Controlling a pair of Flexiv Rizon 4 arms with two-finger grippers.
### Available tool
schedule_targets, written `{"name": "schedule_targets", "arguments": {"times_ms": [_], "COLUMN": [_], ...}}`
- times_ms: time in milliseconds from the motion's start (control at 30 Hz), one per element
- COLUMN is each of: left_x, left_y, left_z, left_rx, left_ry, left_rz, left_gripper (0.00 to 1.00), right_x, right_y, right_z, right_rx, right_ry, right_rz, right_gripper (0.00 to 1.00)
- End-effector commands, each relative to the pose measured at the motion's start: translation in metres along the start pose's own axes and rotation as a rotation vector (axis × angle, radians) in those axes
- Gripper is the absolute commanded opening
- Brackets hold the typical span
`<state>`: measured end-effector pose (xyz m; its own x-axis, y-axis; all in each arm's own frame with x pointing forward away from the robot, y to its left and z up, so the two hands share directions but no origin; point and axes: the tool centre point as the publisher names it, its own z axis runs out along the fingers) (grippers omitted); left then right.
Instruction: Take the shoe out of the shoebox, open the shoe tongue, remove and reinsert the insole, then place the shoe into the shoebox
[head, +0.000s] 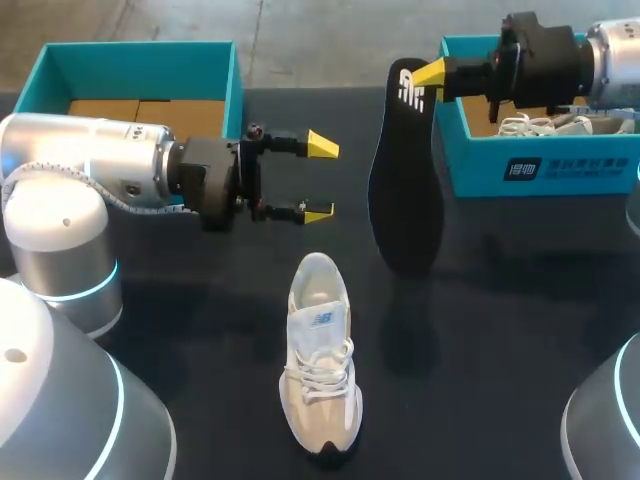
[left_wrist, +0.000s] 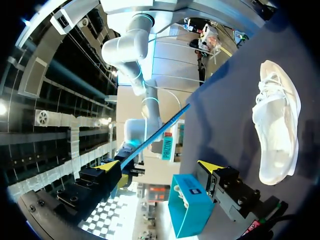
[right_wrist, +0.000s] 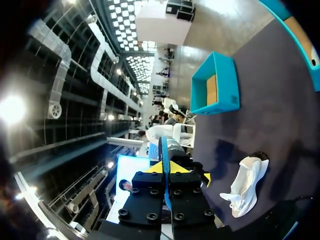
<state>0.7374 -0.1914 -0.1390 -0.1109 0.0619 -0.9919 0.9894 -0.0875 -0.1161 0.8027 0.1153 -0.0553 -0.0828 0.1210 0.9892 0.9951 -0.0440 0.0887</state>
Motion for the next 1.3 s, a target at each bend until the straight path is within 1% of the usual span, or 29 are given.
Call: {"name": "schedule_targets", "arguments": {"times_ms": [33, 167, 900, 933, 1067, 1200, 1300], "left_x": [0.001, 0.001, 0.001, -0.001, -0.008, -0.014, -0.014], "left_y": [0.0, 0.0, 0.0, 0.0, 0.007, 0.013, 0.02], "left_z": [0.001, 0.001, 0.001, 0.002, 0.003, 0.006, 0.01], "left_rx": [-0.001, -0.001, -0.001, 0.017, 0.002, 0.013, 0.013], "left_ry": [-0.002, -0.002, -0.002, -0.009, -0.059, -0.095, -0.094], "left_rz": [0.002, 0.002, 0.002, 0.01, 0.058, 0.086, 0.101], "left_gripper": [1.0, 1.0, 1.0, 1.0, 1.0, 1.0, 1.0], "right_x": [-0.001, -0.007, -0.007, -0.007, -0.007, -0.007, -0.007], "right_y": [0.011, 0.014, 0.014, 0.014, 0.014, 0.014, 0.014], "right_z": [0.007, 0.01, 0.01, 0.01, 0.01, 0.01, 0.01], "right_rx": [0.013, 0.005, 0.005, 0.005, 0.005, 0.005, 0.005], "right_ry": [-0.009, 0.002, 0.002, 0.002, 0.002, 0.002, 0.002], "right_rz": [0.004, 0.011, 0.011, 0.011, 0.011, 0.011, 0.011], "right_gripper": [0.0, 0.0, 0.0, 0.0, 0.0, 0.0, 0.0]}}
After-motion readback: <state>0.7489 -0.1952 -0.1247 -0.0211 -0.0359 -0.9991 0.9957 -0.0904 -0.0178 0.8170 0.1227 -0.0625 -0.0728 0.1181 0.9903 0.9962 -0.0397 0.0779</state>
